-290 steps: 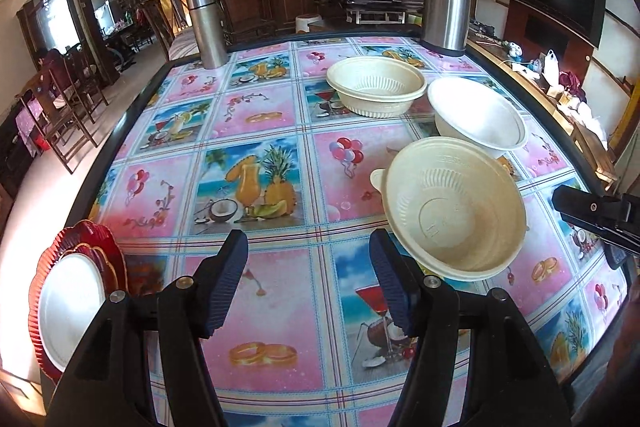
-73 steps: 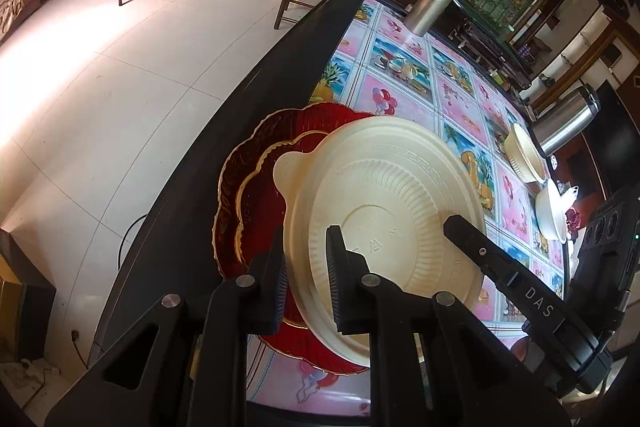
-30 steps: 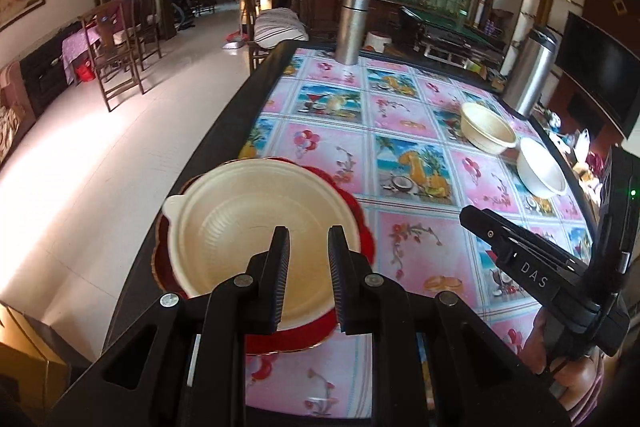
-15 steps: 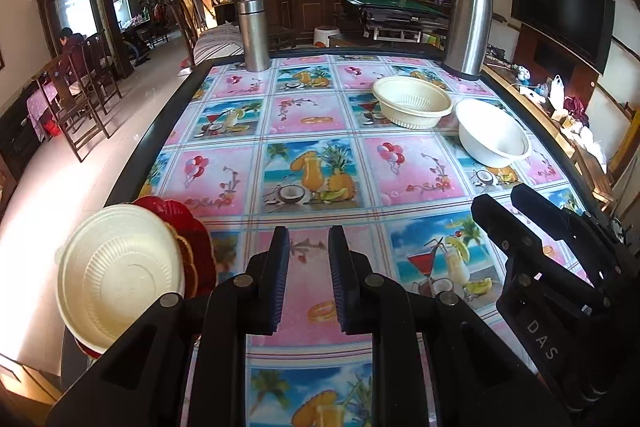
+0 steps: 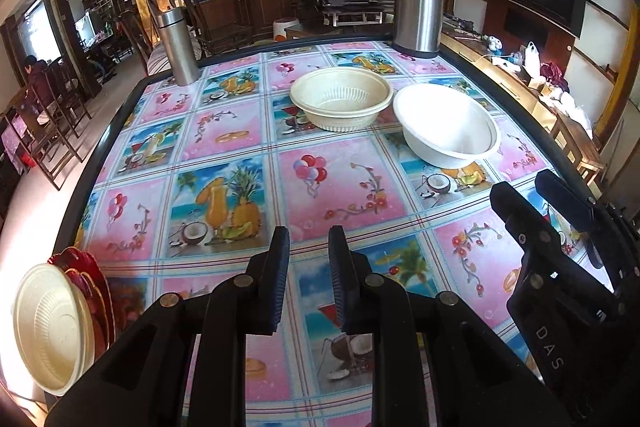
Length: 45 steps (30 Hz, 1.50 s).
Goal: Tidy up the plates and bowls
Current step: 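Move the left tool toward the large white bowl, then close the left tool on the rim of the large white bowl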
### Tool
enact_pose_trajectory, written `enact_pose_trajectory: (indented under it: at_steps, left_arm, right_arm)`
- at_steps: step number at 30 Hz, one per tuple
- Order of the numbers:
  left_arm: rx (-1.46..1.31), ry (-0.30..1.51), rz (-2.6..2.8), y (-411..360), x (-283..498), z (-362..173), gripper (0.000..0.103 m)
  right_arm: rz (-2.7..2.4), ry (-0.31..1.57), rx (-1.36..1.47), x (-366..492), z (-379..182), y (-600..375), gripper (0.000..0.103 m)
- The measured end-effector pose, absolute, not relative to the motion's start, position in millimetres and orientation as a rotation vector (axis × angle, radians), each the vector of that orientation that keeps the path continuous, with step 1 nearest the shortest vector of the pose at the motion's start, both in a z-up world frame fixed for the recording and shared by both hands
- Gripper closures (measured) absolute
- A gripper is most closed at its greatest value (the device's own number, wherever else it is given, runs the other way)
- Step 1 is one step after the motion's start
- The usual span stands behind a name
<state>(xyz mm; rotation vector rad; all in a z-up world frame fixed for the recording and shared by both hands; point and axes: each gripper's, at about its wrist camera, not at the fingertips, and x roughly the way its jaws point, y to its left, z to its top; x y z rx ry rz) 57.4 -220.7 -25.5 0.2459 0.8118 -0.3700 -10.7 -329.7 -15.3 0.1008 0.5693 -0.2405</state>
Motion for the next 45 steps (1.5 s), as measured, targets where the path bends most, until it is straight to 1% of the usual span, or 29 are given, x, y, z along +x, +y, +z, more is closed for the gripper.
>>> enact_pose_trajectory:
  at_steps: [14,15,18,24,29,33,37,45]
  left_arm:
    - [0.275,0.849,-0.428,-273,78,-34,0.086]
    - [0.264,0.866,-0.434,-274,84,-35,0.086]
    - [0.210,0.911,-0.451,-278,105,-33,0.086]
    - [0.155,0.965,-0.492,-303,138,-25,0.086]
    - [0.074,1.081,-0.535,-323,162,-41,0.086]
    - [0.009,1.129,-0.530,-329,174,-54,0.086]
    - [-0.033,1.137,-0.535,-333,179,-58,0.086]
    - [-0.066,1.161,-0.531,-340,192,-70,0.086]
  right_arm:
    - [-0.318,0.582,0.134,-6,-19,-381,0.055]
    - [-0.322,0.579,0.154,-7,-18,-386,0.055]
    - [-0.330,0.590,0.244,-5,-16,-417,0.050]
    - [-0.381,0.641,0.461,4,-21,-496,0.049]
    - [-0.358,0.687,0.645,21,-39,-541,0.049]
    - [-0.300,0.738,0.792,40,-57,-565,0.047]
    - [-0.300,0.808,0.822,65,-72,-573,0.047]
    - [-0.306,0.821,0.803,81,-81,-567,0.047]
